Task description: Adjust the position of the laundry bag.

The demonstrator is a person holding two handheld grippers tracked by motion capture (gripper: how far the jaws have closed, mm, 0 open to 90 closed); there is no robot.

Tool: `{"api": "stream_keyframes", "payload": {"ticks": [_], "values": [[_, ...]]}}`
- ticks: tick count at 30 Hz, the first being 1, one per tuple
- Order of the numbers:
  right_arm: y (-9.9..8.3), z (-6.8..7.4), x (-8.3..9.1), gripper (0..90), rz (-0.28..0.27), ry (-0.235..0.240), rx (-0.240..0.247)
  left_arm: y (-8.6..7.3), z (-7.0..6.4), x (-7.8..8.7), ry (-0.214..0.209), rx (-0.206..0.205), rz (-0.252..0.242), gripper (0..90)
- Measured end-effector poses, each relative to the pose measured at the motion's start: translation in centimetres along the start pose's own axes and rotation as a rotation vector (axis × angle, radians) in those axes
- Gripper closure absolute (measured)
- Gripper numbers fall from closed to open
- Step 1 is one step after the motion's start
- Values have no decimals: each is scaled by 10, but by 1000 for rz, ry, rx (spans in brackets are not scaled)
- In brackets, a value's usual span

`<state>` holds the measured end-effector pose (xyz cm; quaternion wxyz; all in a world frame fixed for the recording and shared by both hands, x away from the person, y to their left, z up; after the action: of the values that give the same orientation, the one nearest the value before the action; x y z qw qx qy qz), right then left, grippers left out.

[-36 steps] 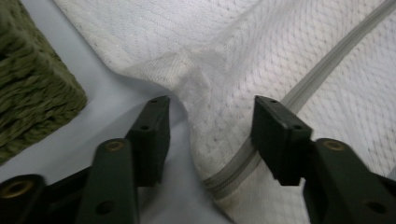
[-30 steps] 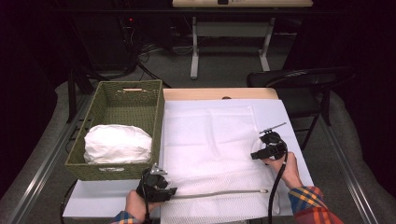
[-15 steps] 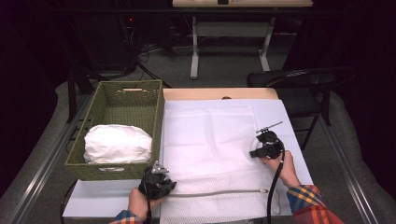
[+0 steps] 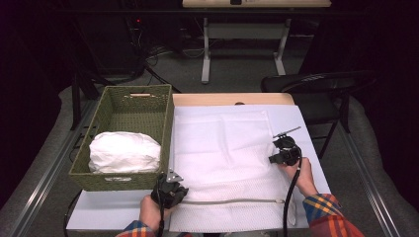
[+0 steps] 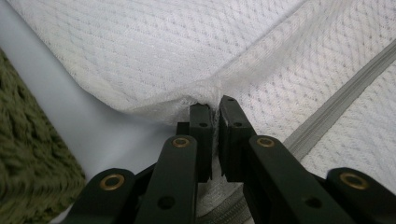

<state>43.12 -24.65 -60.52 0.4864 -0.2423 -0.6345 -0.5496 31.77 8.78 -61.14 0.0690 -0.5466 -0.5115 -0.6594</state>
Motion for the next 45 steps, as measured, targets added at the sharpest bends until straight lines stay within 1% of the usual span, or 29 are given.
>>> {"api": "stream_keyframes", "payload": {"ticks": [1, 2, 3, 5, 7, 10, 11, 12, 13, 14, 15, 18, 19, 22, 24, 25, 26, 30, 31, 33, 35, 36, 38, 39, 41, 42, 43, 44, 45], "values": [[0, -1, 1, 879, 3, -6, -13, 2, 0, -1, 5, -6, 0, 853], [0, -1, 1, 879, 3, -6, -13, 2, 0, -1, 5, -6, 0, 852], [0, -4, 3, 879, -2, -21, -10, 5, 0, -3, 25, -19, -7, 852], [0, -7, 4, 879, -8, -25, -22, 6, 0, -5, 34, -25, -9, 852], [1, -8, 4, 879, -13, -29, -23, 9, 2, -7, 68, -46, -6, 853], [3, -6, 3, 877, -18, -29, -22, 11, 5, -4, 85, -39, -5, 853], [5, -4, 2, 874, -18, -20, -14, 11, 5, -4, 85, -39, -5, 854], [7, -1, 1, 873, -21, -8, -12, 9, 9, -1, 90, -24, -6, 855], [8, 2, 0, 872, -20, 2, 10, 8, 10, 1, 90, -22, -3, 855], [9, 3, 0, 873, -20, -1, 22, 8, 10, 1, 90, -22, -3, 855], [10, 5, -1, 873, -18, 4, 20, 6, 10, 3, 95, -22, 0, 856], [11, 5, -2, 873, -17, 5, 29, 6, 10, 3, 105, -28, 2, 857], [12, 4, -3, 873, -17, 0, 32, 7, 11, 1, 123, -42, 0, 857], [11, -1, -4, 873, -15, -7, 20, 11, 12, -4, 140, -44, -2, 858], [12, -4, -3, 873, -22, -7, -3, 12, 12, -5, 141, -43, -1, 858], [12, -4, -3, 873, -22, -7, -3, 12, 12, -6, 145, -43, -2, 858], [12, -6, -3, 873, -26, -5, -2, 12, 13, -6, 152, -52, 8, 858], [14, 0, -4, 873, -26, -2, 20, 11, 17, -2, 176, -63, 10, 858], [16, 2, -4, 873, -31, -2, 29, 10, 17, -1, 170, -52, 7, 857], [19, 4, -5, 874, -35, -7, 39, 10, 19, 0, 173, -48, 8, 858], [20, 2, -6, 874, -36, -13, 32, 10, 18, -2, 176, -54, 7, 857], [21, -1, -7, 874, -30, -21, 11, 12, 16, -5, 187, -76, 13, 857], [21, -5, -9, 874, -29, -39, 9, 13, 11, -8, 190, -90, 13, 857], [22, -5, -10, 874, -32, -35, -3, 14, 11, -8, 199, -103, 11, 856], [22, -6, -10, 873, -34, -36, -3, 15, 11, -9, 203, -112, 12, 856], [23, -5, -9, 873, -35, -21, 2, 15, 12, -9, 204, -106, 10, 856], [23, -2, -9, 873, -35, -8, 5, 15, 16, -8, 219, -97, 13, 857], [23, -2, -9, 873, -35, -8, 5, 15, 16, -8, 219, -97, 13, 856], [24, 1, -10, 873, -33, -1, 19, 15, 18, -7, 221, -91, 13, 856]]}}
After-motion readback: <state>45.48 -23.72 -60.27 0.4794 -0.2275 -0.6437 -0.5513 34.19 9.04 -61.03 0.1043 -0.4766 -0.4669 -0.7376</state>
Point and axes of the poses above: each handheld gripper's, and its own axes: x roughly backward along the jaws, y roughly out of its top, z roughly to its left, the point moved 8 cm from there along -x, roughly forward along the jaws, and after that the axes turned 2 degrees about -y, right-handed, at the moved point
